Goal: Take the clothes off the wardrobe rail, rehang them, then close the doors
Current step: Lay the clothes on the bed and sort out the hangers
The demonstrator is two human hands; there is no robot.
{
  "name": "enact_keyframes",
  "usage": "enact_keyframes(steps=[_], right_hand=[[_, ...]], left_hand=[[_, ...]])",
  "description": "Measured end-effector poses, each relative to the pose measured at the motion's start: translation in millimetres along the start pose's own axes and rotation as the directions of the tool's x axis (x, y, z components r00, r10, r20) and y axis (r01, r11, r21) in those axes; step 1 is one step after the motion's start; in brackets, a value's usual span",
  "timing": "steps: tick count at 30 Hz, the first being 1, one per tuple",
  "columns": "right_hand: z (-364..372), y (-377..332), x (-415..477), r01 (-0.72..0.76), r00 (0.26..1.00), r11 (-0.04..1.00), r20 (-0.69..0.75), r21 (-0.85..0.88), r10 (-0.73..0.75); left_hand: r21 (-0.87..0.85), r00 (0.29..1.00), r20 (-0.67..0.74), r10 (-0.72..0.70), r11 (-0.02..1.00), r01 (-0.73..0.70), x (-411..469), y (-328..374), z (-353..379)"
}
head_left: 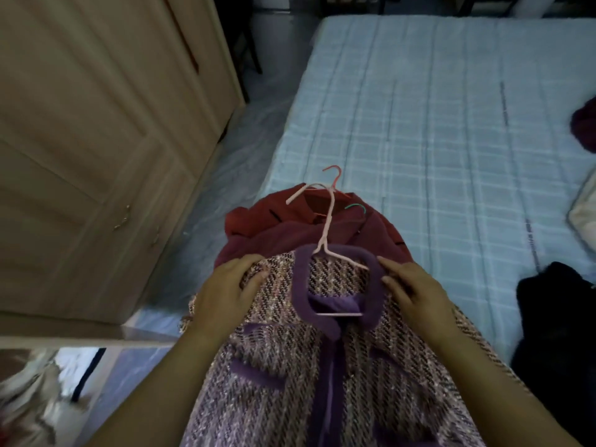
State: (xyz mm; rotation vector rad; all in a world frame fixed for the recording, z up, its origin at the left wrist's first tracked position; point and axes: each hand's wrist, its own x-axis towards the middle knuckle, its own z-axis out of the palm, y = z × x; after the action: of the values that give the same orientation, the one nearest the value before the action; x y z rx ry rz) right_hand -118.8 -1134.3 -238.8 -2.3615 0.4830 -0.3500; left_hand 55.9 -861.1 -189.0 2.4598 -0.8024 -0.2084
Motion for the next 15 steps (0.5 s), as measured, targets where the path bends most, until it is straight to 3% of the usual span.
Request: enact_keyframes(steps=[10, 15], right_hand=[[-4, -172, -98, 0.267, 0.964, 0.964, -0.009, -0.011, -0.267], [13, -277, -132, 0.427, 0.903, 0.904, -0.04, -0.013, -0.427]], left_hand=[[0.006, 0.955, -0.296, 0.032, 0.999, -0.032, -170, -30, -131], [-0.011, 0.889, -0.456, -0.026, 1.0, 0.023, -264, -64, -195]])
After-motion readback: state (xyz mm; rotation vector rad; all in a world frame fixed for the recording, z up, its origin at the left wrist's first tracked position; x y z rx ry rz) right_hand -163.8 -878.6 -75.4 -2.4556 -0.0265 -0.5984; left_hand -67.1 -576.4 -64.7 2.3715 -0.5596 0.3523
